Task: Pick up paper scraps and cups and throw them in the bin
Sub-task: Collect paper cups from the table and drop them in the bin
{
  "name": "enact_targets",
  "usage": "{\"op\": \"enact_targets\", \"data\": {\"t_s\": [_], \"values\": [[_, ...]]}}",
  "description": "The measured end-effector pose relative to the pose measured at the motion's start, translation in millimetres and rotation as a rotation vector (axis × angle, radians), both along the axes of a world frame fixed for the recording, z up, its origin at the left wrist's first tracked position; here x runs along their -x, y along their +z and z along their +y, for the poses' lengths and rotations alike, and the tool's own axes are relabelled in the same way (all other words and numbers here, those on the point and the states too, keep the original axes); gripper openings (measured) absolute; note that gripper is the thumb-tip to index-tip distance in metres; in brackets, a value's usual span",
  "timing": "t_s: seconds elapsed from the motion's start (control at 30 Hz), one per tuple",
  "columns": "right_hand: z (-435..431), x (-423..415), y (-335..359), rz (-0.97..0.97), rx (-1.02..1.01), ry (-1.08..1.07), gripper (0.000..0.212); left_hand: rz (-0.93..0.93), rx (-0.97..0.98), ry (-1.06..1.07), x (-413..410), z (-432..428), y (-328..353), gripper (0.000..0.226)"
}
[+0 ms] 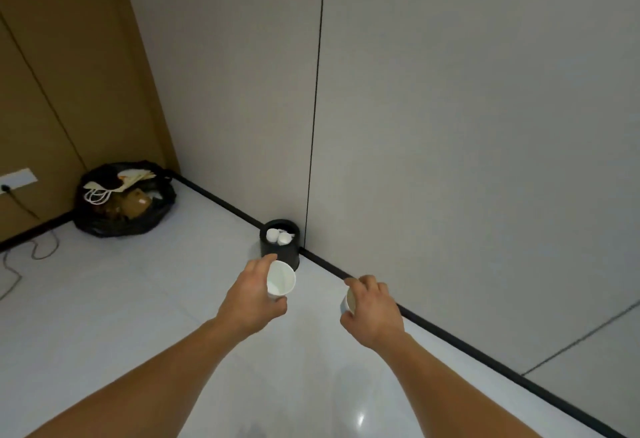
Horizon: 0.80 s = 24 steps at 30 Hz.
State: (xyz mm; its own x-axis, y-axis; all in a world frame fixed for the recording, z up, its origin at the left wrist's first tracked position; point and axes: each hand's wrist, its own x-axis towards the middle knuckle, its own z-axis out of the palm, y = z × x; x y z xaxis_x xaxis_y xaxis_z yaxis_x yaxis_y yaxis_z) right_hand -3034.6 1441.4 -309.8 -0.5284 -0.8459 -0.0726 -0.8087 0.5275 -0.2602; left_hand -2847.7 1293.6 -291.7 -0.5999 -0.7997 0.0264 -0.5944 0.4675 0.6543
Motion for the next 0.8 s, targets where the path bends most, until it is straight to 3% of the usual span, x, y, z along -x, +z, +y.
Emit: {"op": "enact_targets", "data": {"t_s": [0.4,0.8], "values": [[-201.8,73.2,-8.0,-0.035,-0.017,0.229,0.068,-0.053,-0.019,0.200,57.4,-155.7,-15.6,0.084],[-416.7,122.0,-42.6,-0.112,-0.064,0.094,0.065,-0.082,-0.055,0.029,126.8,-398.1,-61.3,0.083]]}}
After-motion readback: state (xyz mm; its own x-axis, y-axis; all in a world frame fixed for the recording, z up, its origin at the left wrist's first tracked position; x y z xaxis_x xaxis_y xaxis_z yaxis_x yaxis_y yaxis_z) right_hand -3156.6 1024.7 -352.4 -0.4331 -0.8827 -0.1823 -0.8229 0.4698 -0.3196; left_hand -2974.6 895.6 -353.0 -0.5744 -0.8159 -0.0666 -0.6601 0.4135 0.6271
